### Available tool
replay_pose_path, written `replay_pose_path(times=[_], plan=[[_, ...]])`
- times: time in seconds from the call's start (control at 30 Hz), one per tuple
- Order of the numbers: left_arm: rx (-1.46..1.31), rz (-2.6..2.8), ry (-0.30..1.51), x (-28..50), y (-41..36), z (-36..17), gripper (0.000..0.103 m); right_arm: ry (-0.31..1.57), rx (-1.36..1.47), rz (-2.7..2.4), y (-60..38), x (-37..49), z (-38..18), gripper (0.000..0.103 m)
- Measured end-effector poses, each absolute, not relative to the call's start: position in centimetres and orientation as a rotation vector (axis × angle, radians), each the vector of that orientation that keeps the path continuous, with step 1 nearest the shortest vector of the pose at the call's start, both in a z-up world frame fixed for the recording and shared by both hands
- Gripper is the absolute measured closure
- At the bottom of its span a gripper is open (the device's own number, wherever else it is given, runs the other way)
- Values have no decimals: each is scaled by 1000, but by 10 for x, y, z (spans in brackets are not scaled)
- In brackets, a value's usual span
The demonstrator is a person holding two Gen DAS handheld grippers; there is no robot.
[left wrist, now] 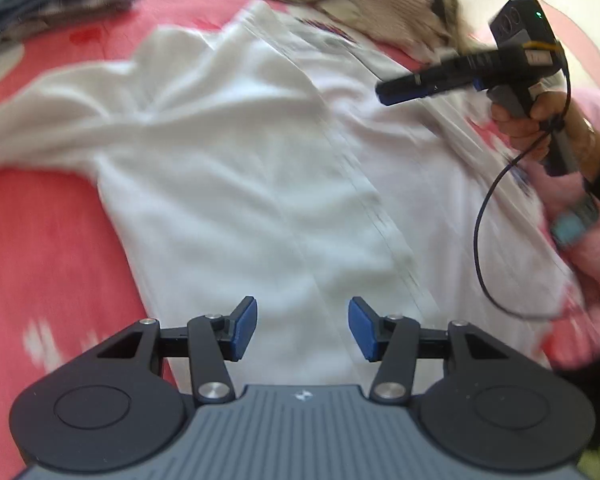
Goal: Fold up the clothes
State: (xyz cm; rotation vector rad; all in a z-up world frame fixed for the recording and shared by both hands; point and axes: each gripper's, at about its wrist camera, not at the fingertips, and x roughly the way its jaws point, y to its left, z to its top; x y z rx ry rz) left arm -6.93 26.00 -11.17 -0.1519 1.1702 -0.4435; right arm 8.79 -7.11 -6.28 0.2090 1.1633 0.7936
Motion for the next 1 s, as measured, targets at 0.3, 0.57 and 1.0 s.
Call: replay_pose_path(times=[0.3, 0.57, 1.0], plan=[[-171, -322, 1094, -12, 249, -144, 51, 1147, 571, 413, -74, 193, -124, 56], [-112, -330, 1063, -16, 235, -149, 50, 1175, 648, 338, -60, 219, -142, 56], [-102, -329, 1052, -19, 235, -152, 50, 970, 522, 337, -56, 219, -127, 103]])
